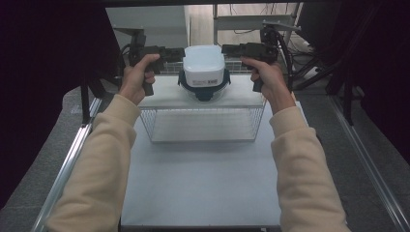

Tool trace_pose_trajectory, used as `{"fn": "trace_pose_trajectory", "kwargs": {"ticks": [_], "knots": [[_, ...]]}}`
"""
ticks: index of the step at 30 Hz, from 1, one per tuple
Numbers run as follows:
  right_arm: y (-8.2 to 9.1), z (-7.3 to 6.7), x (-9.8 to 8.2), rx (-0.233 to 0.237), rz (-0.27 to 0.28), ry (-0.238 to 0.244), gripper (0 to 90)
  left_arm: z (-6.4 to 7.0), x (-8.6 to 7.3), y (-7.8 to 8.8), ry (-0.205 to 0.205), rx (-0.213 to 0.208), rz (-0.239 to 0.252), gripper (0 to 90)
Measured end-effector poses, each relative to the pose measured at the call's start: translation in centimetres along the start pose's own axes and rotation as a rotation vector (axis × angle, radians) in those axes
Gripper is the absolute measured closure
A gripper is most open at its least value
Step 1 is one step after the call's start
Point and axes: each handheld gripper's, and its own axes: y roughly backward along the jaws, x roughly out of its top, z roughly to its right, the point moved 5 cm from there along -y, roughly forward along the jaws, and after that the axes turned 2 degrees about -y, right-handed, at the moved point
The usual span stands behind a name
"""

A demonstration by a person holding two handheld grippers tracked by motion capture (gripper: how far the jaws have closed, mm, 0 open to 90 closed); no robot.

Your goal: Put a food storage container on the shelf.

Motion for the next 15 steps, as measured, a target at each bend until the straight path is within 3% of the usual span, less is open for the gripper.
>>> {"fn": "trace_pose_trajectory", "kwargs": {"ticks": [6, 9, 15], "knots": [[2.1, -1.3, -1.3, -0.044, -0.003, 0.15, 43.3, 2.0, -1.2, 1.9, -0.182, 0.105, 0.011, 37.4], [3.0, -1.6, -2.3, -0.075, -0.008, 0.201, 38.5, 2.8, -2.3, 3.0, -0.24, 0.157, 0.026, 34.0], [5.3, -2.0, -5.4, -0.102, -0.029, 0.302, 29.1, 4.0, -5.2, 4.9, -0.336, 0.202, 0.022, 34.0]]}}
